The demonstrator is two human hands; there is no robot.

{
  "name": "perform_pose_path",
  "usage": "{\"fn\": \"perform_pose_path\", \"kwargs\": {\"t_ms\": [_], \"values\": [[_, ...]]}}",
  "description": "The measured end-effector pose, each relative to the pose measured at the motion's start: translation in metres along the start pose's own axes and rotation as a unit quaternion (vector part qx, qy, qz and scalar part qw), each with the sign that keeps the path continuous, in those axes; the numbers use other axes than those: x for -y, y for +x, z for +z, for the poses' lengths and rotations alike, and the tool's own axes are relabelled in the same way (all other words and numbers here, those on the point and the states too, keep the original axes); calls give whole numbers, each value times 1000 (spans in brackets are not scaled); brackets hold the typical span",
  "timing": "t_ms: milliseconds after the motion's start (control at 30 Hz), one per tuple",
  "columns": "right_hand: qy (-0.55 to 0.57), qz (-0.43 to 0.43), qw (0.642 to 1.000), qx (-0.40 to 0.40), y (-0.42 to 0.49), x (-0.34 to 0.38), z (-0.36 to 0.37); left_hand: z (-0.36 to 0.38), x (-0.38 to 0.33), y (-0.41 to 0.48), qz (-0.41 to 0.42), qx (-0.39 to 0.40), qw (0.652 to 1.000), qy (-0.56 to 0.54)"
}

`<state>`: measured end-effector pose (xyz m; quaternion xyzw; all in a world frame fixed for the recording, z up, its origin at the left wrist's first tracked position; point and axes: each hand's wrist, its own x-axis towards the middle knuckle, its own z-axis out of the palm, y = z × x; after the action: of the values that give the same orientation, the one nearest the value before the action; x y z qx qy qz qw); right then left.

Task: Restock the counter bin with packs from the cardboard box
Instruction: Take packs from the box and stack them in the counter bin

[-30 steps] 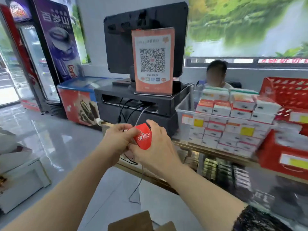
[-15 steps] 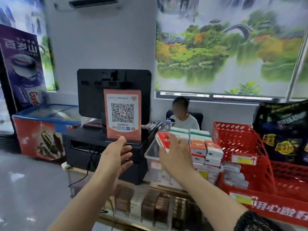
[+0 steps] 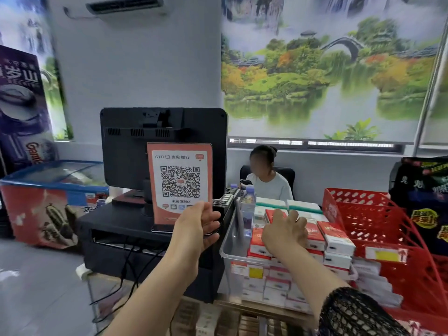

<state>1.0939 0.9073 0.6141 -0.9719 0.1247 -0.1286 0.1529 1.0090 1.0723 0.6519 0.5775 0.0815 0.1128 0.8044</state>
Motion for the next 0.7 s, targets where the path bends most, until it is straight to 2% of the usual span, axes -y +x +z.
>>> {"fn": "perform_pose_path", "kwargs": {"t_ms": [300, 700], "values": [[-85, 27, 996, -5, 15, 0, 14, 10, -6, 10, 6, 36, 999, 13], [-162, -38, 986, 0, 20, -10, 25, 5, 0, 5, -2, 44, 999, 31]]}}
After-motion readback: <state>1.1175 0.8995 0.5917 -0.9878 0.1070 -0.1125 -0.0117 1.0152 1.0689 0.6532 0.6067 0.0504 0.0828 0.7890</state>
